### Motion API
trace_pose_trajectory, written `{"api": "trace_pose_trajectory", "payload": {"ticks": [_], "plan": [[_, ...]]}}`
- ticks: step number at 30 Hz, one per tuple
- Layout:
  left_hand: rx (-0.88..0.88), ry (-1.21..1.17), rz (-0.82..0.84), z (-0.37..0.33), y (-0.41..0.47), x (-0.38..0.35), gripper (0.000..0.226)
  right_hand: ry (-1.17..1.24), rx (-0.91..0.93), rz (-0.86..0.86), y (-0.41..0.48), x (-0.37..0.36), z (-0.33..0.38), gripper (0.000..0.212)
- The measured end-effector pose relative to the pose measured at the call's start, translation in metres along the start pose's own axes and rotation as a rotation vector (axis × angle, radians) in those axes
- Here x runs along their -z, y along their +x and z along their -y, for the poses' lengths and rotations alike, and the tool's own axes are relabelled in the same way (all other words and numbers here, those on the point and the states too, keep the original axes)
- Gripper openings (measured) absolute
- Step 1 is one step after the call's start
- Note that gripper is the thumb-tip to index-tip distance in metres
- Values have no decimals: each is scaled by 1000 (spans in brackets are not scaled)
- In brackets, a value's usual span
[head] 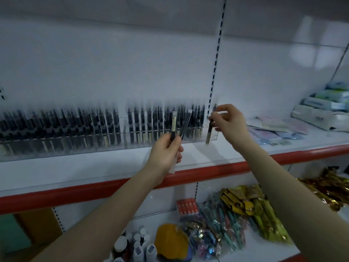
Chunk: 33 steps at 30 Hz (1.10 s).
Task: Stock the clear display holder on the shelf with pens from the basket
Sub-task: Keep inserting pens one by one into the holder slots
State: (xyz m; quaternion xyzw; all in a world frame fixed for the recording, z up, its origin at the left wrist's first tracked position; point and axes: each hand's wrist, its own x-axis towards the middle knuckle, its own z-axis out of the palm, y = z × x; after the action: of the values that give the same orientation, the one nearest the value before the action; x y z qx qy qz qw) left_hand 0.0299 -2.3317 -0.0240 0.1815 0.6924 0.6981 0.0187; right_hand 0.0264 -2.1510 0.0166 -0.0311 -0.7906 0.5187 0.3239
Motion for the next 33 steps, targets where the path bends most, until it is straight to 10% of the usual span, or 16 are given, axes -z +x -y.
{"api": "trace_pose_trajectory", "payload": {"ticks": [33], "plan": [[-133,-69,-7,-16,47,-7,13,-183,-9,120,72,-21,-37,17]]}}
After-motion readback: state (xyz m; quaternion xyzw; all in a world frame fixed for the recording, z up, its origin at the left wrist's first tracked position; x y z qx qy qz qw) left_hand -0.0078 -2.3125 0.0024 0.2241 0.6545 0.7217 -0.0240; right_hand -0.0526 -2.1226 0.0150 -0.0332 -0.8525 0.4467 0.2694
